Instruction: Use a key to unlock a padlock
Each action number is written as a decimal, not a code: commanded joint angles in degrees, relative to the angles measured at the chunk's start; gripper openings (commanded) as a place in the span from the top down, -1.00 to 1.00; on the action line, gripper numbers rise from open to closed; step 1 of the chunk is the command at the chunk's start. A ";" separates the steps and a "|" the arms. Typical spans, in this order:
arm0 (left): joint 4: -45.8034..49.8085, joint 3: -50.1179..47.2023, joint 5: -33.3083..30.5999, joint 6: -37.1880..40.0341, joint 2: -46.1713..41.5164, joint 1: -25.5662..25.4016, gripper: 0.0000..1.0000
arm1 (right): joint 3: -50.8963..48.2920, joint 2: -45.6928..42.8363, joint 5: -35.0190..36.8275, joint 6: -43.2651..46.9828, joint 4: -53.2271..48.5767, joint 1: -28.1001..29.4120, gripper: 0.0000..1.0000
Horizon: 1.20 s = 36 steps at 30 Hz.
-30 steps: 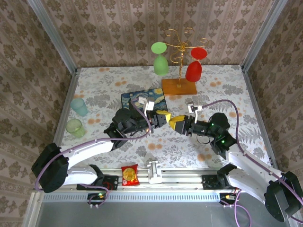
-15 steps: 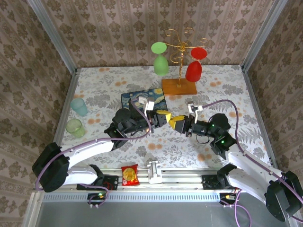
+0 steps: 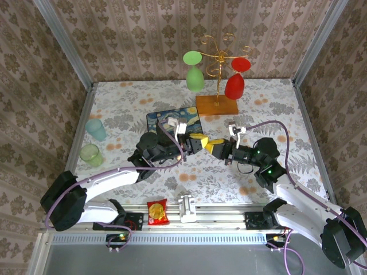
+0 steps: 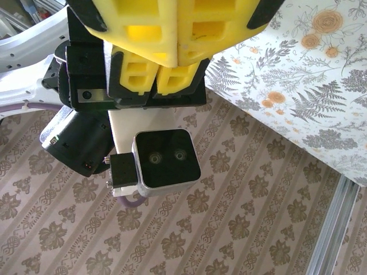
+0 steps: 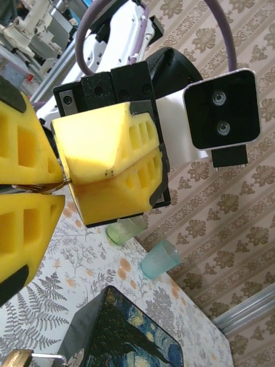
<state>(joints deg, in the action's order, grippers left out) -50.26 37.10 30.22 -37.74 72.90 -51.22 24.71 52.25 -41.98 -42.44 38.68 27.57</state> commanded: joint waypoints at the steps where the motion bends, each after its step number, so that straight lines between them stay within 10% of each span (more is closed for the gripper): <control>1: -0.75 -1.31 -0.04 -0.65 0.41 0.47 1.00 | 1.19 -0.14 -0.10 0.16 3.68 0.46 0.89; 6: 0.80 -0.98 -0.16 -0.19 0.49 0.57 0.93 | 0.42 -0.68 0.70 0.06 4.09 0.51 1.00; 9: 0.51 -2.29 -3.85 -0.79 -0.87 1.32 -0.99 | 0.01 -1.22 1.53 1.22 1.42 0.46 1.00; 13: 3.62 -3.90 -12.01 -0.86 -8.65 4.13 -1.00 | -1.01 -2.46 5.05 4.69 -6.67 0.38 1.00; 19: 34.32 -4.11 -27.95 5.95 -19.02 4.26 -1.00 | -0.95 -0.79 11.70 7.02 -17.33 0.38 1.00; 36: 15.57 -18.88 -23.28 5.30 2.84 9.19 -0.74 | -1.65 10.67 15.17 7.96 -17.09 0.77 1.00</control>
<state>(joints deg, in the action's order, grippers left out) -26.28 17.65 3.22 -34.44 71.90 -43.92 22.85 61.71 -27.70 -35.79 20.36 27.90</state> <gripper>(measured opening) 0.878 0.054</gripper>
